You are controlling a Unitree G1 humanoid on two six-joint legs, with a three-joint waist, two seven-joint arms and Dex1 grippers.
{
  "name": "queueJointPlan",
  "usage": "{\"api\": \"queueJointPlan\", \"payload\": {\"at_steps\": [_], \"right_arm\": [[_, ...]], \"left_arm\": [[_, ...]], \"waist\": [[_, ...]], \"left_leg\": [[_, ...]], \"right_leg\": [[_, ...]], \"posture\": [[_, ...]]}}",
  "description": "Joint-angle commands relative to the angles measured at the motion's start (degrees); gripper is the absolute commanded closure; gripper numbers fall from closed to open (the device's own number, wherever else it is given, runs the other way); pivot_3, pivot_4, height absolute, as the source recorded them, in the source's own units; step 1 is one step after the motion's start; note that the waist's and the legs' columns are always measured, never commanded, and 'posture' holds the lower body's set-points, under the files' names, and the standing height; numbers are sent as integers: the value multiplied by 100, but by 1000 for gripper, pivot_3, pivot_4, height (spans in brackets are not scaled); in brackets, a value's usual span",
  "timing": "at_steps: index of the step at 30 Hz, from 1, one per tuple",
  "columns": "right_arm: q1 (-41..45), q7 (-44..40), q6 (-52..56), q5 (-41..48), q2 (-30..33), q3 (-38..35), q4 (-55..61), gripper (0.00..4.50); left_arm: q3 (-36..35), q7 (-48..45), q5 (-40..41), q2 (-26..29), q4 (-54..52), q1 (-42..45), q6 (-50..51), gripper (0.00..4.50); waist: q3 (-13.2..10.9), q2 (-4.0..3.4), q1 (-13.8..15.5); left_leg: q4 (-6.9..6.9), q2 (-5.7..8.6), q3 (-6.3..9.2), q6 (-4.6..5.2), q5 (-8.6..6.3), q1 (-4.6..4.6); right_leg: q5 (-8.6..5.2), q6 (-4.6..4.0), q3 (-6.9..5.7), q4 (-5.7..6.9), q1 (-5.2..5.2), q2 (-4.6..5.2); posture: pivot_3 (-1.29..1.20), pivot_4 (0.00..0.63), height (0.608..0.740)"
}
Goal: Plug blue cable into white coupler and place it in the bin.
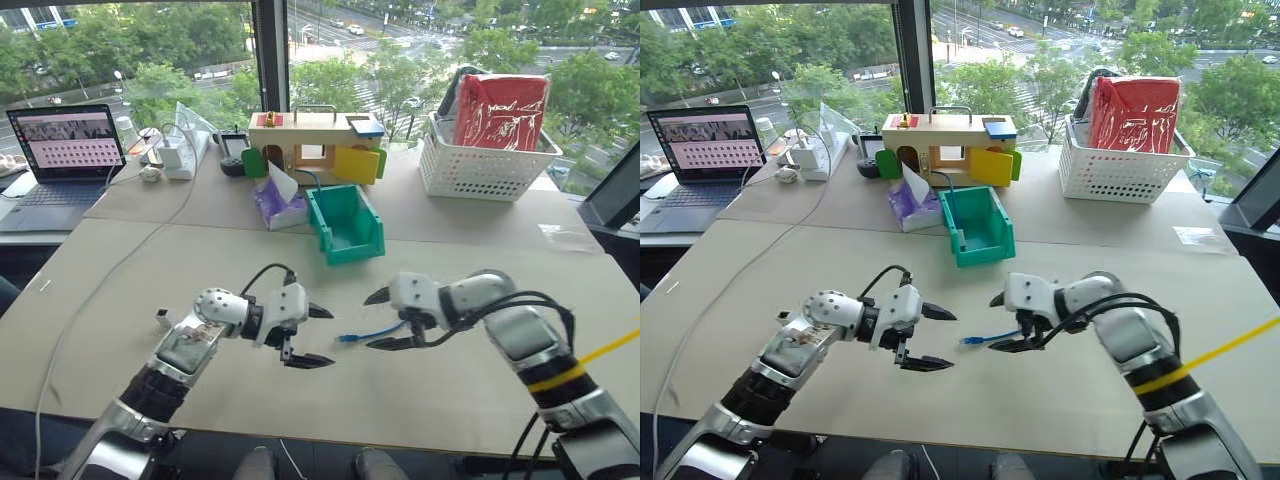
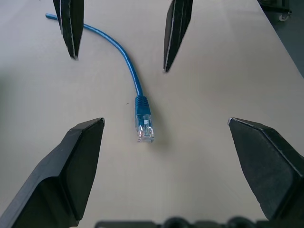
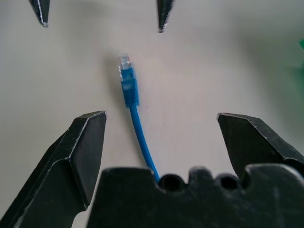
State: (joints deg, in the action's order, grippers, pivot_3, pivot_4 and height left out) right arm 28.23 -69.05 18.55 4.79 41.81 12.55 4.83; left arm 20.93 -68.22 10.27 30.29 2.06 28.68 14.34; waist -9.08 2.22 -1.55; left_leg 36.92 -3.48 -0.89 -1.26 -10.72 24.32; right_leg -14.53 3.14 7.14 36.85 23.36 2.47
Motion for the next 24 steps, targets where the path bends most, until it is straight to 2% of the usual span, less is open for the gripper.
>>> {"api": "queueJointPlan", "payload": {"at_steps": [1, 7, 11, 16, 20, 24], "right_arm": [[-421, 286, 694, 414, 275, -672, 909, 108], [-784, 643, 1687, 787, 570, -1183, 1510, 108], [-852, 791, 2018, 964, 731, -1348, 1697, 0], [-975, 952, 2795, 1449, 863, -1703, 1959, 0], [-1249, 1039, 4015, 2431, 882, -2648, 2437, 0], [-2072, 1145, 5372, 3697, 555, -3645, 3077, 0]], "left_arm": [[133, 77, -314, -166, 408, 227, -385, 0], [123, 163, -377, -635, 1199, 335, -563, 0], [145, -2, -351, -746, 1415, 308, -594, 1068], [307, -112, -639, -684, 1684, 328, -964, 2935], [220, -107, -613, -695, 1753, 430, -1016, 4311], [-105, 245, -353, -1036, 1668, 614, -1071, 4415]], "waist": [[0, 0, 9], [0, -1, -1], [1, -1, 7], [1, -1, 10], [1, -1, 43], [1, 0, 69]], "left_leg": [[0, 0, 4, 0, 0, -2], [3, 4, 6, 0, 0, -1], [5, 5, 10, 0, 0, -1], [4, 5, 11, 0, 0, -2], [4, 6, 14, 0, 0, 0], [4, 7, 21, 0, 0, -1]], "right_leg": [[-2, -2, -2, 3, 0, -2], [-3, -1, -1, 6, -1, 0], [-4, 0, -3, 5, -4, 0], [-4, 1, -3, 4, -7, 0], [-5, 3, -4, 1, -9, 1], [-5, 2, -8, 1, -14, 1]], "posture": [[0, 150, 740], [0, 150, 740], [0, 150, 740], [0, 150, 740], [0, 150, 740], [0, 150, 740]]}}
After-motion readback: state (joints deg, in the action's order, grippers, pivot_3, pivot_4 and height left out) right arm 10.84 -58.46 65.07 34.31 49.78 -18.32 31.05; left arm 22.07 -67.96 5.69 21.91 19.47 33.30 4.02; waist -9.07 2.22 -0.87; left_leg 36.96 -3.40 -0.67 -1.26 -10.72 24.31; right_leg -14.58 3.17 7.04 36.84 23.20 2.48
